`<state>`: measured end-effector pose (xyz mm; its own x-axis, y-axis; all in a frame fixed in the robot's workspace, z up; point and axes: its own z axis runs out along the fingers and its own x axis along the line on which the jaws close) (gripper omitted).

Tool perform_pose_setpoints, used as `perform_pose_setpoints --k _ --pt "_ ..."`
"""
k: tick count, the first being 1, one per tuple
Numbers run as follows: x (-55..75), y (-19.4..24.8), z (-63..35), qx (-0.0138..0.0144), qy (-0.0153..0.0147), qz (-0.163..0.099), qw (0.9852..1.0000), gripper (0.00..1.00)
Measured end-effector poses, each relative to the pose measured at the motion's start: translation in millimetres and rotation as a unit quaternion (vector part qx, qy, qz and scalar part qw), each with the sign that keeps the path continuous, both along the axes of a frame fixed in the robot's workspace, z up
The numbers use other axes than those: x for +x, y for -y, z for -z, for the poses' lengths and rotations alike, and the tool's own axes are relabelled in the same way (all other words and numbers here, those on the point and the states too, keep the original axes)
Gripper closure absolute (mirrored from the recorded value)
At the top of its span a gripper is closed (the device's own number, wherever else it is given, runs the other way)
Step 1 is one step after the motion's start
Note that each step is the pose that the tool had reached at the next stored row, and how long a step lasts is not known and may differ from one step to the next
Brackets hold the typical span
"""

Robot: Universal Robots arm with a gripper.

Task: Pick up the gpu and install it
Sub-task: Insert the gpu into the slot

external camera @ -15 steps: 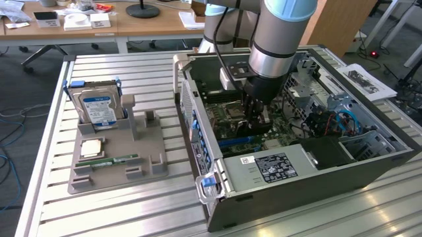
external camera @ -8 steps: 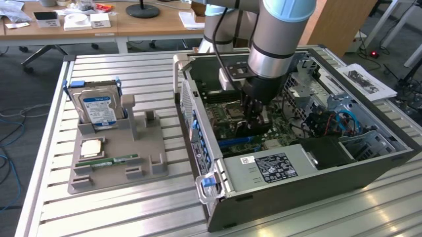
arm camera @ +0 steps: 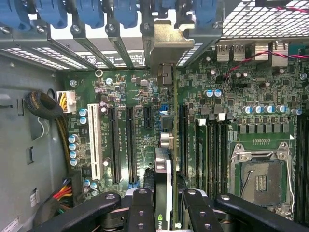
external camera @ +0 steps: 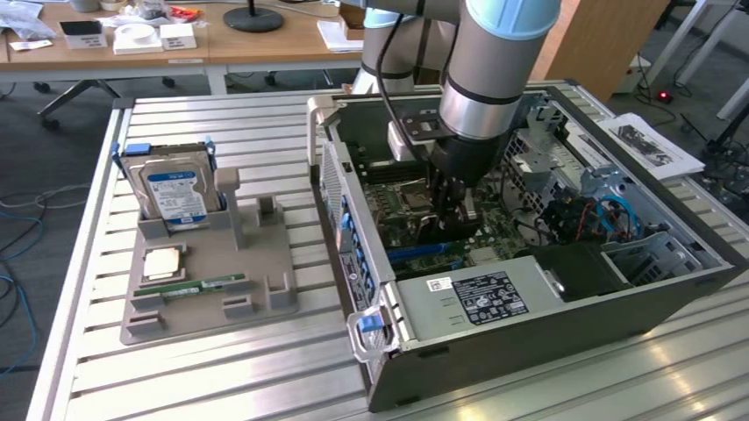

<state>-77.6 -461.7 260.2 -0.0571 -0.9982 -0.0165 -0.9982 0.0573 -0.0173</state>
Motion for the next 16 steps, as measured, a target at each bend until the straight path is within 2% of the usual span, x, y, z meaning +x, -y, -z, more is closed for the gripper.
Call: perform_pose_setpoints --k 16 --pt "-4.5 1.5 0.1 0.0000 0.0000 0.000 1.0000 0.73"
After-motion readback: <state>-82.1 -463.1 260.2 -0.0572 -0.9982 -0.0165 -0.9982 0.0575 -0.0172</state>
